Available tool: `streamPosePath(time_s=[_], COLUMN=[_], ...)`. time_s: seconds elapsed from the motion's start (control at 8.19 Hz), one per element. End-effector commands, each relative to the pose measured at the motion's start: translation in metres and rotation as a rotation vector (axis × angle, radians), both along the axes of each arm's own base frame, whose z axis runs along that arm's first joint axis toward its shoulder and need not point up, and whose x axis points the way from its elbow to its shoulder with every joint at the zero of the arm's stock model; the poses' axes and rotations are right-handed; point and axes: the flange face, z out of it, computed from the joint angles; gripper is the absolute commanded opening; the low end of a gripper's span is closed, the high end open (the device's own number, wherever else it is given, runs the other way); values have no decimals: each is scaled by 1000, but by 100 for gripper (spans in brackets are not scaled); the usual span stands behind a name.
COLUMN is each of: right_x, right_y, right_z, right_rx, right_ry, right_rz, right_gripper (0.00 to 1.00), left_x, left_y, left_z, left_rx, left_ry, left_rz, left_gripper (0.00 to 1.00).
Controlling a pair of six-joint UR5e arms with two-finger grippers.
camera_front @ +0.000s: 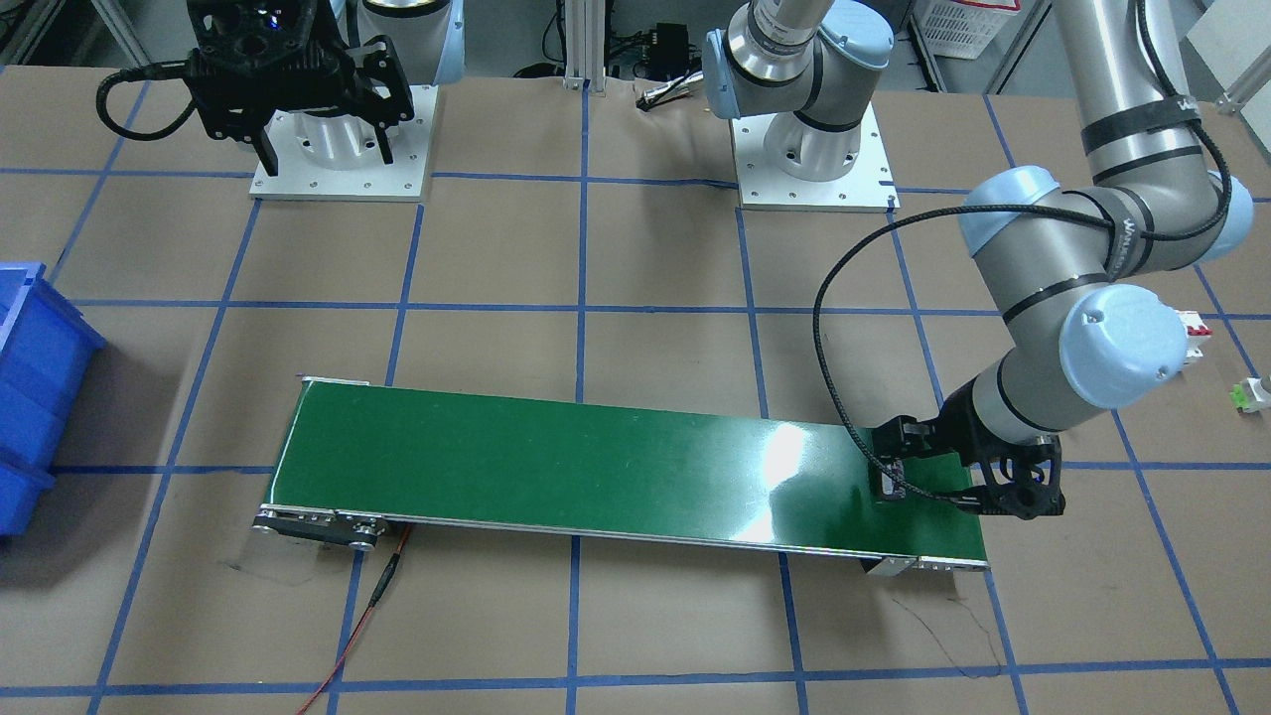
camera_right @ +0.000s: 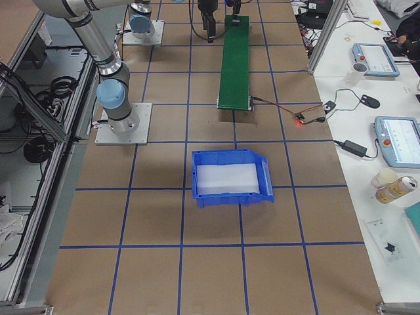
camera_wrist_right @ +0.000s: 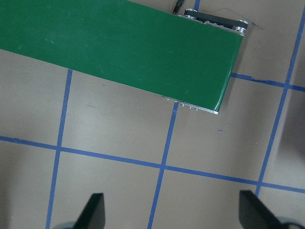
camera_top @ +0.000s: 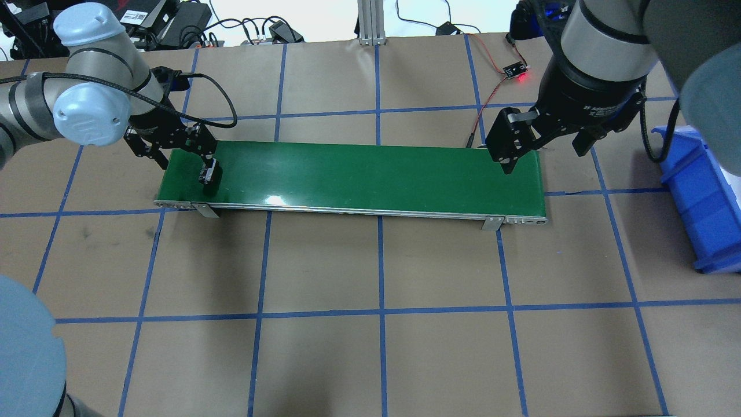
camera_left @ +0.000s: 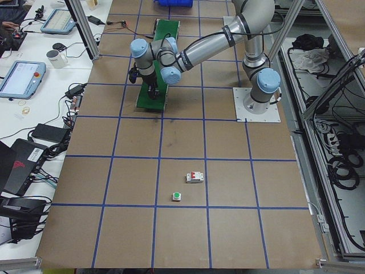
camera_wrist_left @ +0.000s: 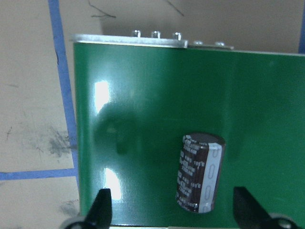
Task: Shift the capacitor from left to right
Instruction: 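Open the left gripper to set the capacitor on the belt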
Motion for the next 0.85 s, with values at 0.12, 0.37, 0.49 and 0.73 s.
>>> streamPosePath(time_s=[0.12,0.37,0.49,0.73], right_x=[0,4,4,10], right_y=[-6,-24,-44,-75], right_z=[-5,-31,-62,-124], right_rx=[1,63,133,202], right_ry=[5,-5,17,-1], right_rz=[11,0,6,0], right_gripper=[100,100,100,100], left_x=[-50,-68,-101,-157], left_y=[41,54,76,105], left_z=[60,140,172,201], left_rx=[99,-3,-11,-64], left_ry=[-14,-33,-42,-30], left_rz=[49,60,81,29], left_gripper=[100,100,100,100])
